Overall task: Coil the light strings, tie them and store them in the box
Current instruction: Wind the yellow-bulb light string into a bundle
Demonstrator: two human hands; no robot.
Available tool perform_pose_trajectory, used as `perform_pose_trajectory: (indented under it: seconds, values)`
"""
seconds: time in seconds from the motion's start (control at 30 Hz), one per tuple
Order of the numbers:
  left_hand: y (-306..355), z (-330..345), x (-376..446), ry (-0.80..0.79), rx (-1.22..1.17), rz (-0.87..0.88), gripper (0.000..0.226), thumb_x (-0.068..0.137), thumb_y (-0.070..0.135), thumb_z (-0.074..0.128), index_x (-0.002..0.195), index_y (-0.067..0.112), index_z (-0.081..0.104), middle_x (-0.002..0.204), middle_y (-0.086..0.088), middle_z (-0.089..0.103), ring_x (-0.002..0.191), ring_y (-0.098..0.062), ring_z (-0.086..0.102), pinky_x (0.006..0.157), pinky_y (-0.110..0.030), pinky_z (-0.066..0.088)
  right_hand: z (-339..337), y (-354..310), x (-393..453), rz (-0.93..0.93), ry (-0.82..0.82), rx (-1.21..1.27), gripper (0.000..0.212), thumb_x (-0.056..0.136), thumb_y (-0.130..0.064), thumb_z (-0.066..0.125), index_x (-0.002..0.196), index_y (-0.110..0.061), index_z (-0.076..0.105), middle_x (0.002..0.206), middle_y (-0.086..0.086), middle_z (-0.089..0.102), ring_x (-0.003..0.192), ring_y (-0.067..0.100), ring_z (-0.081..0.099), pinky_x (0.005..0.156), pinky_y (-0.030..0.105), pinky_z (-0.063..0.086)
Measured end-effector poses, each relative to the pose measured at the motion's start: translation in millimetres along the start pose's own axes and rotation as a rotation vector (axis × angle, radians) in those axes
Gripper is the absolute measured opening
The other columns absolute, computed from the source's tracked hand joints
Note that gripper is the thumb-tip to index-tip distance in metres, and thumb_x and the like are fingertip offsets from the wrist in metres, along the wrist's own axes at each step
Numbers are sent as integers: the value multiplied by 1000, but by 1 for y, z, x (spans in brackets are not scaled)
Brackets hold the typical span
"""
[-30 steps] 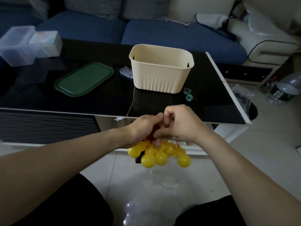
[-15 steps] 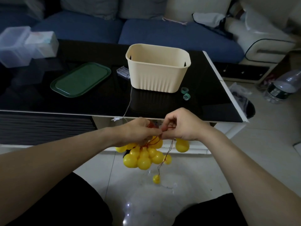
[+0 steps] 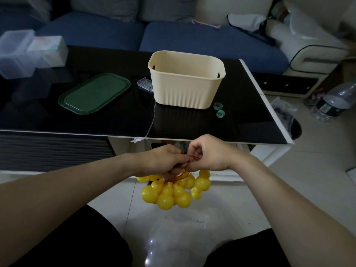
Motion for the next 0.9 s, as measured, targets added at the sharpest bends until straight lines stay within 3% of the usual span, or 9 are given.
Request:
perform_pose_trajectory:
  seconds: [0.23,0.37,0.5,0.6,0.73,0.8,0.9]
  values:
    - [3,-4,-4,-74,-114,-11,39,105,22,41,76,7,61,51,1,25,44,-12,21,43,-23,26,-11,-2,-4,-11,79,8,29,61,-40,94,75,-25,73,67,-7,70,65,9,66,62,29,55]
    - [4,-8,-6,-90,-268,-46,39,100,22,38,62,18,44,52,2,19,44,-13,15,43,-25,21,-15,-7,-7,-75,143,75,21,70,-31,91,75,-23,72,66,-7,69,60,2,63,57,20,50]
    - [7,-16,-7,-56,-493,-52,36,94,25,35,58,24,30,49,4,17,39,-13,17,47,-31,16,-19,-6,-5,-107,237,101,20,77,-39,84,74,-25,70,69,-7,67,63,4,59,62,26,49]
    - [8,-26,-8,-31,-612,-26,36,90,26,36,55,24,31,46,5,20,36,-12,21,45,-30,18,-19,-3,-3,-66,243,102,36,82,-51,74,74,-16,71,66,1,63,61,12,54,60,34,44]
    - [6,-33,-8,3,-674,-15,35,89,27,37,54,23,31,45,3,24,36,-14,23,44,-29,24,-29,-6,-9,-81,286,170,48,76,-59,68,75,-11,72,61,-5,62,57,4,53,56,22,41]
    - [5,-38,-8,47,-709,-8,34,88,28,37,55,24,30,46,3,24,37,-14,24,44,-28,25,-33,-1,-12,-37,282,233,54,80,-63,62,75,-10,72,61,-5,63,58,4,55,61,22,43]
    - [4,-49,-8,161,-727,-14,35,89,29,37,55,24,31,49,3,25,40,-15,25,45,-28,27,-46,12,-12,29,367,343,60,94,-64,52,68,-14,73,66,14,62,61,15,55,65,32,40]
Point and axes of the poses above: each hand's wrist, its own x-axis towards the middle knuckle, its own z-axis out of the palm, y = z × x, the point moved 6 cm from there along x, towards the middle knuckle
